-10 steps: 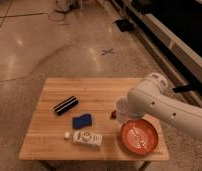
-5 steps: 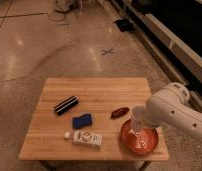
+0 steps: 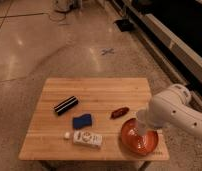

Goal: Place the ceramic cup in the ceramic bowl

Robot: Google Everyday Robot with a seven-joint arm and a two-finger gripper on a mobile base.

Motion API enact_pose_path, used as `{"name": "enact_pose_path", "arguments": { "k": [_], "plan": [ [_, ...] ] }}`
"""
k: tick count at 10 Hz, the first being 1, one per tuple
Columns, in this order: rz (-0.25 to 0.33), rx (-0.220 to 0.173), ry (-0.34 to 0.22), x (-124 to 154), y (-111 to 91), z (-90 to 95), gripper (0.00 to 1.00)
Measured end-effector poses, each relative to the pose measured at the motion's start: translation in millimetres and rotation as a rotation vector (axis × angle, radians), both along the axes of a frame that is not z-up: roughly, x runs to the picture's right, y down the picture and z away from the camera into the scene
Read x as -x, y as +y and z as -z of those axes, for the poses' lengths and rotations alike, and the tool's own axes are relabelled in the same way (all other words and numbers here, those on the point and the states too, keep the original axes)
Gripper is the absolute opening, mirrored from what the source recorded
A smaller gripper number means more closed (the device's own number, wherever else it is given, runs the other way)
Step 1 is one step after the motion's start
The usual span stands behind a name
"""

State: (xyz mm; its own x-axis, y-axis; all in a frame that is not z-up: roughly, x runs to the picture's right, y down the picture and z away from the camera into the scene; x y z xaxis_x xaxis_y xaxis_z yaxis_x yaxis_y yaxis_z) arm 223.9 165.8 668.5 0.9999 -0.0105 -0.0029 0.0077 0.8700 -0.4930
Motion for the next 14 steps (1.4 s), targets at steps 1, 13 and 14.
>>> {"name": "enact_pose_path", "arguments": {
  "k": [1,13,14],
  "plan": [
    [0.0,0.0,0.0,0,0,0.0,0.0],
    [-0.005,-0.054,0.025,-12,59,-12.3,0.6],
    [-0.019,-0.063,0.042,-17,60,-11.8,0.68]
  ]
}}
